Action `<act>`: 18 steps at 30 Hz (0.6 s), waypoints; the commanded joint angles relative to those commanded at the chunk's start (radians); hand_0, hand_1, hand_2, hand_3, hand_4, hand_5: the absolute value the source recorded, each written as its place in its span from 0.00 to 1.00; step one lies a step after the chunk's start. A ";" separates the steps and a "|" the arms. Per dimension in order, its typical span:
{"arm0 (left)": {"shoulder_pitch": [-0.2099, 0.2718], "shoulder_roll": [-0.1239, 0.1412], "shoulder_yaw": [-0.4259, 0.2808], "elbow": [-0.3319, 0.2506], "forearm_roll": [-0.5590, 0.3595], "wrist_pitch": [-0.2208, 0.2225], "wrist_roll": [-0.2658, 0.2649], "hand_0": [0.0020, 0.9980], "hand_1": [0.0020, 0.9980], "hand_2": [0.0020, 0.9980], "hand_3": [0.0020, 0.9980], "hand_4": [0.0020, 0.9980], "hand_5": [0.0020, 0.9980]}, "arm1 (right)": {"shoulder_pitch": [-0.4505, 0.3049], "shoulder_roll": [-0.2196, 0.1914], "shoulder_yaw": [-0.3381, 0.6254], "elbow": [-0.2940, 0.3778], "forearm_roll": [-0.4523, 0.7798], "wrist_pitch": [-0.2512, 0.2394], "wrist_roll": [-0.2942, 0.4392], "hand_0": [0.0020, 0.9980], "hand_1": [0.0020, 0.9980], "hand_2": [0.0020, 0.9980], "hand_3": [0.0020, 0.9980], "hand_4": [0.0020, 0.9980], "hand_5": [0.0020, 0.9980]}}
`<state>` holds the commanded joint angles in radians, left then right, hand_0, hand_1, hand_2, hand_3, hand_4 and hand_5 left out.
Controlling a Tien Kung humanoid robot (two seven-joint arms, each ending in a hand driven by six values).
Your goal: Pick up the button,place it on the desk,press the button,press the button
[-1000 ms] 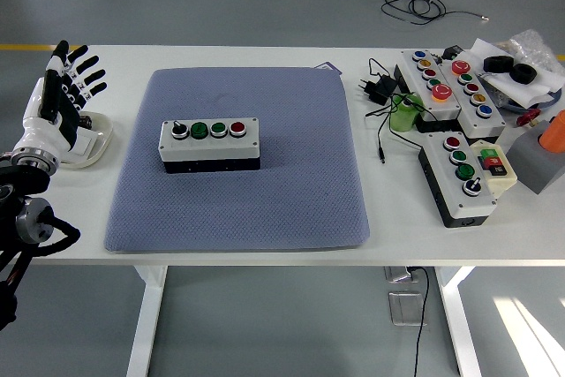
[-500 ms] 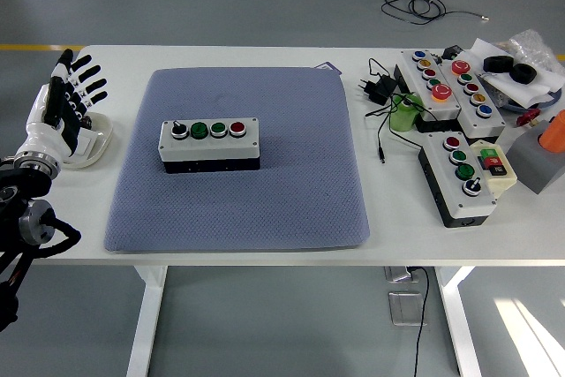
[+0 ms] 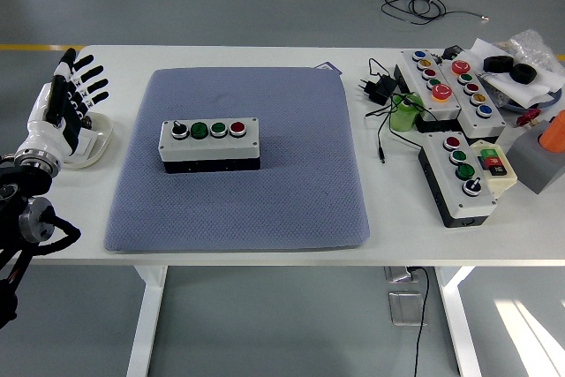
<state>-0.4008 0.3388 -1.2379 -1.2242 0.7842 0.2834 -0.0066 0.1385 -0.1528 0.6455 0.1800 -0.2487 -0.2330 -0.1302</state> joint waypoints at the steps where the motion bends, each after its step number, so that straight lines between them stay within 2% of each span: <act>1: 0.001 -0.001 0.000 0.000 0.000 0.000 0.000 0.78 0.81 0.84 0.86 0.66 1.00 | 0.000 0.000 0.000 0.000 0.000 0.000 0.000 0.79 0.80 0.82 0.75 0.41 0.48; 18: 0.002 -0.001 -0.002 0.002 0.008 -0.002 0.009 0.78 0.81 0.84 0.85 0.65 1.00 | 0.001 0.000 0.008 0.000 -0.008 -0.002 0.000 0.79 0.80 0.82 0.75 0.41 0.48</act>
<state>-0.3985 0.3383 -1.2400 -1.2223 0.7924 0.2813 0.0029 0.1396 -0.1532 0.6535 0.1800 -0.2564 -0.2347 -0.1304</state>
